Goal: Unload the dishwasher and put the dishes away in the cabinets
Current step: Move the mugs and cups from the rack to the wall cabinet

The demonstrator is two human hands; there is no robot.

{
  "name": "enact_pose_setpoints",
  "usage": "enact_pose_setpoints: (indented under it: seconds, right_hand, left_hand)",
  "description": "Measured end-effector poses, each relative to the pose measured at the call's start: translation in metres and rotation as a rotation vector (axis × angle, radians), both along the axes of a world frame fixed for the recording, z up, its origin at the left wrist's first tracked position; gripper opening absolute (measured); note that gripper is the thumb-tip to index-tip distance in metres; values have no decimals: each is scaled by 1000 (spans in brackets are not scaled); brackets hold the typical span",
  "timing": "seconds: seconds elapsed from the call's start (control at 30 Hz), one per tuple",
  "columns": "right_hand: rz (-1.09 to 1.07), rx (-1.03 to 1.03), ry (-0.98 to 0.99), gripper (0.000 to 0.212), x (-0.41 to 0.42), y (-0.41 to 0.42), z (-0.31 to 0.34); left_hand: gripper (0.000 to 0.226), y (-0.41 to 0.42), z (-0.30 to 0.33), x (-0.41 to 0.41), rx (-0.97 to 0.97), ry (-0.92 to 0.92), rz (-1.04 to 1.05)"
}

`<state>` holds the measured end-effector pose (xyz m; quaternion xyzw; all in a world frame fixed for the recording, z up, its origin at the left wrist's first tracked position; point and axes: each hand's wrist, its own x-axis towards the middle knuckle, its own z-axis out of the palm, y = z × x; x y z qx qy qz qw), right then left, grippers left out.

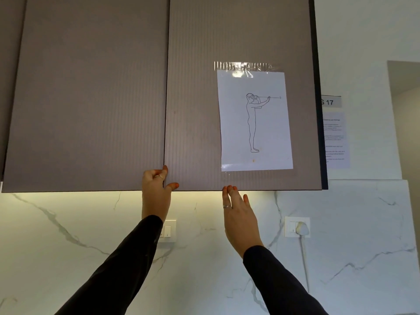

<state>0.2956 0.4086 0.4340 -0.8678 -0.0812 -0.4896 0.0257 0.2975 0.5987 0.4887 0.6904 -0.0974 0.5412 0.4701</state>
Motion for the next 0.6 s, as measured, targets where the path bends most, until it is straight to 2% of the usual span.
enact_pose_setpoints:
  seconds: [0.2,0.5,0.6]
  right_hand:
    - [-45,5,-68,78,8,7,-5]
    - [-33,21,-13,82,7,5,-5]
    - [33,-11,53,76,2,4,-5]
  left_hand:
    - [37,7,-2,11,20,-28,-28]
    - [38,6,-4,15,-10,-35,-33]
    - [42,4,-4,12,6,-19,-11]
